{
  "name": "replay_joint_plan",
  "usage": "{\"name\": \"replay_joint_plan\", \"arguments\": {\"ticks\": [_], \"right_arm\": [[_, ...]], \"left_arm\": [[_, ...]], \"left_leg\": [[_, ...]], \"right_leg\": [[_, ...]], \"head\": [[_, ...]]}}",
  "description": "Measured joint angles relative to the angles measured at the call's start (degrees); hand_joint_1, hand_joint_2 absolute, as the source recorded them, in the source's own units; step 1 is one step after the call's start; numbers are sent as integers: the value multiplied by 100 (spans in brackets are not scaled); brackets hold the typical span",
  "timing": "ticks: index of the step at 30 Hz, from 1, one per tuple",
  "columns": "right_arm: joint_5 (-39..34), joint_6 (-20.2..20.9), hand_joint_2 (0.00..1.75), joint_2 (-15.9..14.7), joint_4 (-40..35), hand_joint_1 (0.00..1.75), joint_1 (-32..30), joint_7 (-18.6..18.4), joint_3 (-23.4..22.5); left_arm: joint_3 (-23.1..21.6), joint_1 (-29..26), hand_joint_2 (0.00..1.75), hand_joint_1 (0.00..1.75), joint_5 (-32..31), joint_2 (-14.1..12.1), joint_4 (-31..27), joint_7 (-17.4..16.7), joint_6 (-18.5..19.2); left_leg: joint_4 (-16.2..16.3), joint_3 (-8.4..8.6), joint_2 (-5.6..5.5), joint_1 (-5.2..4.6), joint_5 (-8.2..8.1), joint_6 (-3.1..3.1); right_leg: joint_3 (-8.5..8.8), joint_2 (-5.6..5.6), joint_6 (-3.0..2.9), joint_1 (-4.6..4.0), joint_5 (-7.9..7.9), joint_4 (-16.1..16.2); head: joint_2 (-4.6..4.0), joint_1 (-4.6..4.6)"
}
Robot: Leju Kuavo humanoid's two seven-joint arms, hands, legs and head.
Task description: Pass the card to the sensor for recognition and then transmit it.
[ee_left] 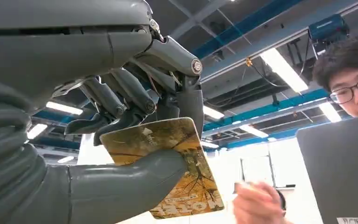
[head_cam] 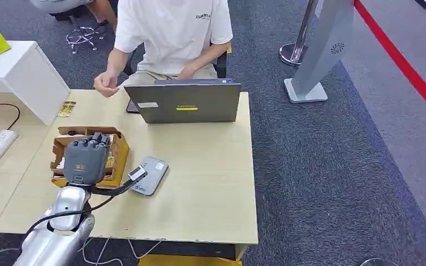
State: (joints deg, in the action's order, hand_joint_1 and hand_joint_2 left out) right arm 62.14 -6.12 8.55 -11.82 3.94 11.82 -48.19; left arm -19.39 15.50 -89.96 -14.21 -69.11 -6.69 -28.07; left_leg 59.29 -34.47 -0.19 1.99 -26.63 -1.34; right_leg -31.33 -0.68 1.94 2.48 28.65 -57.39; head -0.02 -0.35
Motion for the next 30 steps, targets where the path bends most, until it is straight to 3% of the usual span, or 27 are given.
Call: {"name": "replay_joint_plan", "arguments": {"ticks": [6, 10, 18, 30], "right_arm": [[39, 9, 0, -2, 0, 0, 1, 0, 0], [68, -9, 0, -4, 0, 0, 1, -28, 0], [96, 0, 0, -2, 2, 0, 4, -37, -2], [149, 0, 0, -2, 11, 0, 6, -44, -13]], "left_arm": [[0, 50, 175, 175, 0, 147, 101, 57, 2], [-42, 68, 175, 175, 0, 254, 155, -265, -30], [-223, -2, 175, 175, -2, 455, 387, -162, -61], [-599, -77, 175, 175, -4, 789, 951, -271, -262]], "left_leg": [[0, 0, -2, 0, 0, 0], [0, 0, 1, 0, 0, 0], [0, -1, -1, -1, 0, 0], [0, -2, -2, -1, 0, 0]], "right_leg": [[1, 2, 0, 0, 0, 0], [0, 0, 0, 0, 0, 0], [1, 1, 0, 0, 0, 0], [1, 2, 1, 0, 0, 0]], "head": [[0, 0], [0, 0], [0, 0], [0, 0]]}}
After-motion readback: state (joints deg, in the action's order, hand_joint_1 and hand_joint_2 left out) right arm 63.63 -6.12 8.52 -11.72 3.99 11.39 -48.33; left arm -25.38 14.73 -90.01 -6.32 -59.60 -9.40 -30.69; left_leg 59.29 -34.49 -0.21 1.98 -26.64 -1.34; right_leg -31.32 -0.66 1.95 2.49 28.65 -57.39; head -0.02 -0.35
